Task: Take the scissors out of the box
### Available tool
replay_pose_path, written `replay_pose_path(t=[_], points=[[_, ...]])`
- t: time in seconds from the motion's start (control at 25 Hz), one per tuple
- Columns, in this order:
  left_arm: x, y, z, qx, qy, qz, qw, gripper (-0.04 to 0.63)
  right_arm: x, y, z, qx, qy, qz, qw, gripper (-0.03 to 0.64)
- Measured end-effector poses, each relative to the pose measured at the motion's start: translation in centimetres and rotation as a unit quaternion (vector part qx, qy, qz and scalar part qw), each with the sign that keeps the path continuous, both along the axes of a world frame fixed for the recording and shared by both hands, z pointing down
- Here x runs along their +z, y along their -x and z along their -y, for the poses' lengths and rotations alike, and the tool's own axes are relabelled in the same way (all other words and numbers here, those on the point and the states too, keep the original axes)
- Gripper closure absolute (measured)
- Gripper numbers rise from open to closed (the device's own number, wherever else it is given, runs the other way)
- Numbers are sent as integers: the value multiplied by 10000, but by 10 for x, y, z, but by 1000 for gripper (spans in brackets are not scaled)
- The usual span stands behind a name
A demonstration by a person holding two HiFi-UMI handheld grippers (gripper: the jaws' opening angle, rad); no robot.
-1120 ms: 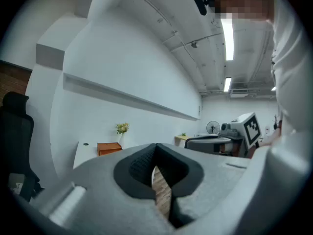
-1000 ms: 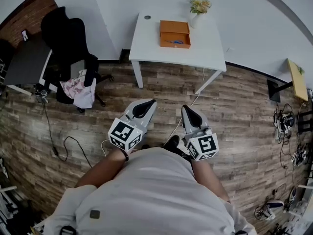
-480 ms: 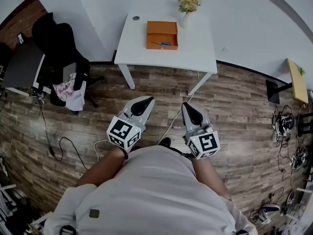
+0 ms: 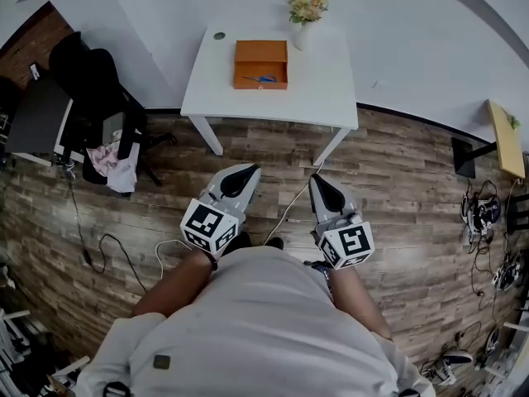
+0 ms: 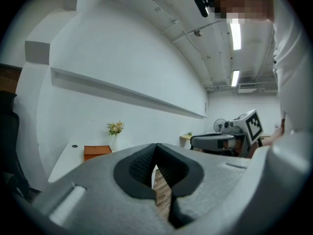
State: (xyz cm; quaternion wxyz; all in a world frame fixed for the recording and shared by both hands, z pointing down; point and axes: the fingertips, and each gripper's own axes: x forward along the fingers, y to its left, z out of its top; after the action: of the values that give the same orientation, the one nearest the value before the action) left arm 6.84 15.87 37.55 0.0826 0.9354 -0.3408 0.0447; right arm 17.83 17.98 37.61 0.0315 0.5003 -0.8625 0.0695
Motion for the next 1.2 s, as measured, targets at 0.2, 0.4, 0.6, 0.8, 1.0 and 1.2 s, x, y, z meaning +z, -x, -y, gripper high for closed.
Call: replay_pose_path(t=[0.2,0.4,0.6,0.8,1.0,1.2], points=[[4,-11,17,61,16,43,10000,592,6,-8,17,11,84,28,10000,606],[8,-11,47,106,44,-15,9999,592,11,-7,43,58,137,-2,9999,606],[8,-5,92,126,45,-88,9999,592,15,-3,87,80,233,-61,9997,606],[8,13,146,227,91,-136,9996,592,13,21,143,46,261,-242,9994,606],[-1,39,198,338,44,-177,9993,592,8,51,194,42,277,-328,9991,606],[-3,75,242,384,-130,-67,9992,592,11,80,238,73,283,-603,9978,606]])
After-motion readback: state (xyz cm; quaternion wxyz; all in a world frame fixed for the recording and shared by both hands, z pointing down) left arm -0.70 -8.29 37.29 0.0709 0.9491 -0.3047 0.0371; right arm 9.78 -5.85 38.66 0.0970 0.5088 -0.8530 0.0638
